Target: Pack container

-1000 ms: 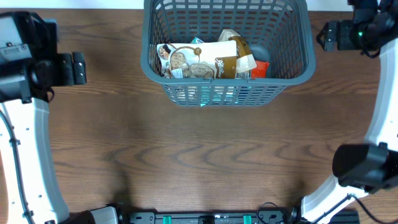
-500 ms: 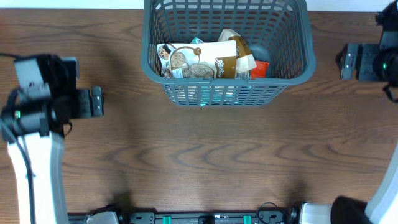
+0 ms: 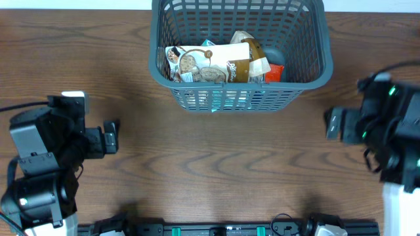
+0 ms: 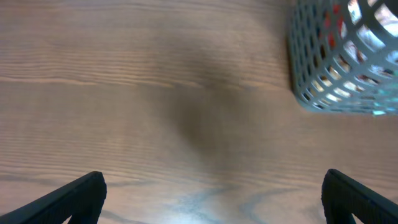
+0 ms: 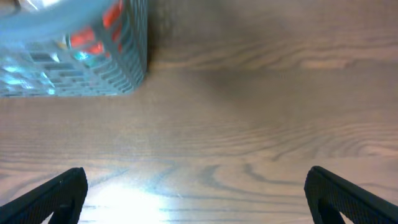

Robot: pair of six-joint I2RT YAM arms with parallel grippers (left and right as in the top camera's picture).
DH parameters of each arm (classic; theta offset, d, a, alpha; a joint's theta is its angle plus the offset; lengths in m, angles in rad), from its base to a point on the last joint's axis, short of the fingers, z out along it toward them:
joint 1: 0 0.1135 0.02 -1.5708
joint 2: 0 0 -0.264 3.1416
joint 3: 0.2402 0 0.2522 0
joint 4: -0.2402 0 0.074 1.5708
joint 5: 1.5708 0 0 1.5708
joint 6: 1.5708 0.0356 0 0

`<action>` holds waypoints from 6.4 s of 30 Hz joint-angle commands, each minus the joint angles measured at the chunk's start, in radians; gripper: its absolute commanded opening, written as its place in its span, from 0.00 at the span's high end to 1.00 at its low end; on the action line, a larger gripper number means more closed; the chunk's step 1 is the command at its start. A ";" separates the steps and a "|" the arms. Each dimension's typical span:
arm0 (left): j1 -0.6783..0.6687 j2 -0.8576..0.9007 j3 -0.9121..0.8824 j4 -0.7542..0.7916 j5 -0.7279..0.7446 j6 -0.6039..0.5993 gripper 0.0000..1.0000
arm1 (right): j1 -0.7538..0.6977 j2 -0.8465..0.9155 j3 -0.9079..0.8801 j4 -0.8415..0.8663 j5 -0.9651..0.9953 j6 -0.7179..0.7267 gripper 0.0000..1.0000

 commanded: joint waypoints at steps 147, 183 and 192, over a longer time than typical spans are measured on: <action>-0.222 -0.547 -0.364 0.286 0.018 -0.061 0.01 | 0.196 -0.996 -1.212 1.052 0.082 0.161 0.01; -0.234 -0.855 -1.107 0.934 -0.204 -0.069 0.01 | 0.195 -0.996 -1.212 1.052 0.082 0.161 0.01; -0.227 -0.855 -1.107 0.896 -0.202 -0.071 0.01 | 0.195 -0.996 -1.212 1.052 0.082 0.161 0.01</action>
